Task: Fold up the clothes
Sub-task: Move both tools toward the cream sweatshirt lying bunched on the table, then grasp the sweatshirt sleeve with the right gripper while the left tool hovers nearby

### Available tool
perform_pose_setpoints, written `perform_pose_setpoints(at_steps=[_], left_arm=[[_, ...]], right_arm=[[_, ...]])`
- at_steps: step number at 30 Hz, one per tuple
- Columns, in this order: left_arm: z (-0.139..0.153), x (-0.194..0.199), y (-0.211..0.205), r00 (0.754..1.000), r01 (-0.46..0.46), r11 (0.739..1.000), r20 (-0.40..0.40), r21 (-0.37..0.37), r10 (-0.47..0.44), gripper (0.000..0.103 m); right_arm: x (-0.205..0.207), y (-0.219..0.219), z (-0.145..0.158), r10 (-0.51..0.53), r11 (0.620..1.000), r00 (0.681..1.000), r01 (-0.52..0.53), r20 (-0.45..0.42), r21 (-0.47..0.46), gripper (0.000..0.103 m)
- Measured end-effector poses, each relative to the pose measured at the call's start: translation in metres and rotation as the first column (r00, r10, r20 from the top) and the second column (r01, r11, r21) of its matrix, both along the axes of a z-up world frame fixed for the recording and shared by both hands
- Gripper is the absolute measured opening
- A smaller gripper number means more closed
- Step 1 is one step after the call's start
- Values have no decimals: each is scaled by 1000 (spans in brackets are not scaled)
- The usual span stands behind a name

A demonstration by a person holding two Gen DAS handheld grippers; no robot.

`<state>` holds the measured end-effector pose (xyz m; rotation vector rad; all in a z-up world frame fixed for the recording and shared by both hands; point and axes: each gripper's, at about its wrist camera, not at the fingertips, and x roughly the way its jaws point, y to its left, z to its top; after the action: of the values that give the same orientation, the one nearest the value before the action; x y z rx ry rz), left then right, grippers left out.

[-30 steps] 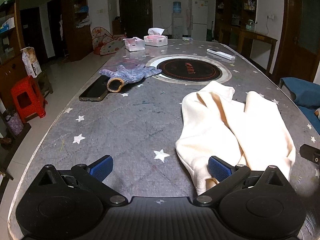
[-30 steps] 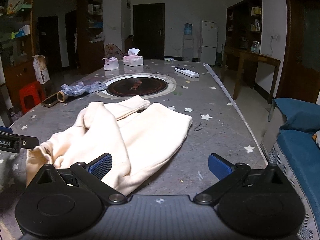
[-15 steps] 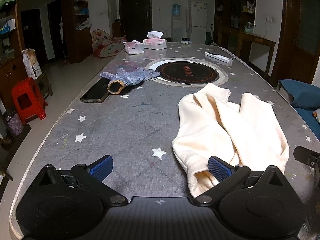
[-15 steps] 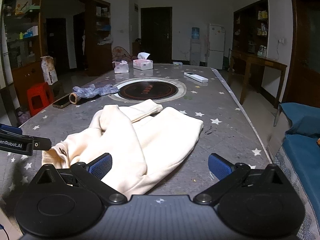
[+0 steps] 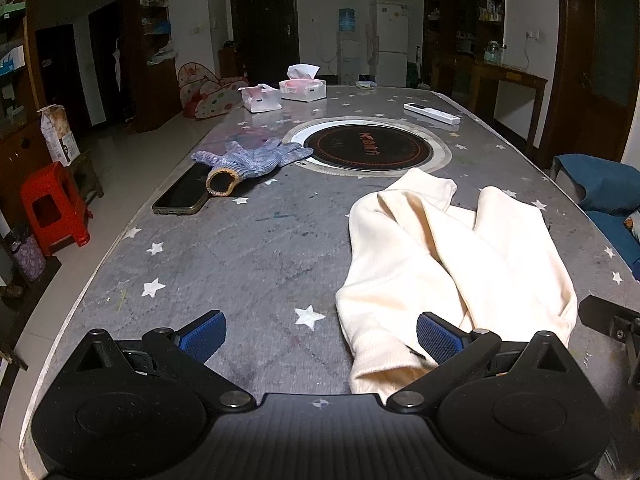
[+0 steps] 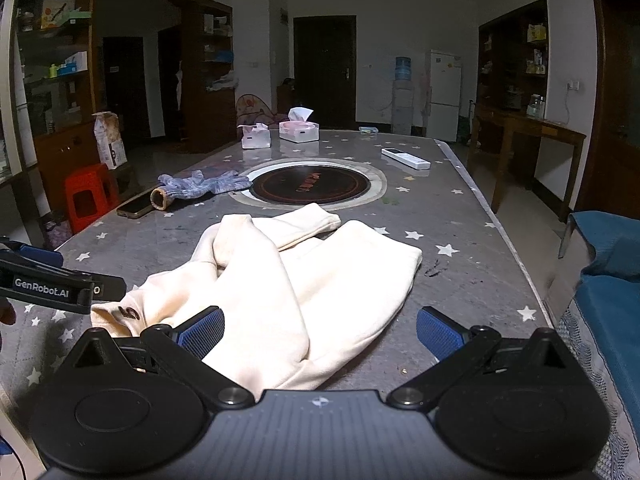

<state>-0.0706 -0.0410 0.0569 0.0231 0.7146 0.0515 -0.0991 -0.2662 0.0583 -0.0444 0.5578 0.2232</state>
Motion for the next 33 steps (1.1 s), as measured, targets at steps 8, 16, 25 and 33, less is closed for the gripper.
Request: perform_pose_setpoints(at_steps=[8,16,25,33], left_arm=[[-2,14,-1,1000,-1,1000,-13,8,1,103],[-3,28,-2,1000,5,1000,-25,17,-5,103],[-9,46,-3,999,18,1000,-52,18,-17,103],[-15,58,1,997,26,1000,-73,17,-25,103]], right_arm=[[10,3,3,20,1000,1000,-20,-2,-1,103],[25,8,6,48,999,999,-48,-6,5,100],[52,18,3,99,995,994,-99,-40,2,90],[84,30,1,154,988,985,-153,-80,14,78]])
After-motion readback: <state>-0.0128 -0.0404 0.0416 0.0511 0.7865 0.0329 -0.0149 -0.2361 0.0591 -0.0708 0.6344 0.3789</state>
